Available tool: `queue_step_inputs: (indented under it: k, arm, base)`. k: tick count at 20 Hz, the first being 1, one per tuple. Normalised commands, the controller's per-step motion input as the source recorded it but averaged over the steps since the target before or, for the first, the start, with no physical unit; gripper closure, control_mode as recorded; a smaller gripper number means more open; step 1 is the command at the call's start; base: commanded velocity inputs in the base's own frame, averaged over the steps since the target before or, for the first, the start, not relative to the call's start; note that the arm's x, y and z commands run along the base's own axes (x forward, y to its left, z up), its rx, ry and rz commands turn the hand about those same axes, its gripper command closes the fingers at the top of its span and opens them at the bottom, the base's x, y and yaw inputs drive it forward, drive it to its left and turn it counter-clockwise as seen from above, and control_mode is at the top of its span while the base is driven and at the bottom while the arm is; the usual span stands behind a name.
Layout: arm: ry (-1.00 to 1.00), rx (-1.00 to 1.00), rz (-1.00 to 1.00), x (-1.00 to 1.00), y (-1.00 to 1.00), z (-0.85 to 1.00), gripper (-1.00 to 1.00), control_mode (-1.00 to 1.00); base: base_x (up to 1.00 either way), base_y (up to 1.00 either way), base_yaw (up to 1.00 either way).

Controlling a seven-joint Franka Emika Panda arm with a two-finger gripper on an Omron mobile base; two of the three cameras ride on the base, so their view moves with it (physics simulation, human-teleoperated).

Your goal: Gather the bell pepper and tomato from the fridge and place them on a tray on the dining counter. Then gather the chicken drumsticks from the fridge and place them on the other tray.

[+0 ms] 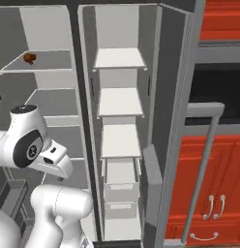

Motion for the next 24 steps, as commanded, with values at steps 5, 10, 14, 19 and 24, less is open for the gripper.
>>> queue_step_inputs:
  k: [5, 10, 14, 19, 24]
  arm:
    - [0.00, 0.00, 0.00, 0.00, 0.00, 0.00, -1.00, 1.00]
    - [0.00, 0.00, 0.00, 0.00, 0.00, 0.00, -1.00, 1.00]
    - [0.00, 0.00, 0.00, 0.00, 0.00, 0.00, -1.00, 1.00]
    - [0.00, 0.00, 0.00, 0.00, 0.00, 0.00, -1.00, 1.00]
    - [0.00, 0.00, 0.00, 0.00, 0.00, 0.00, -1.00, 1.00]
  base:
    - [0.13, -0.19, 0.58]
    - [0.24, -0.53, 0.41]
    - [0.56, -0.38, 0.21]
    - [0.67, -0.01, 0.04]
    - [0.65, 0.15, 0.00]
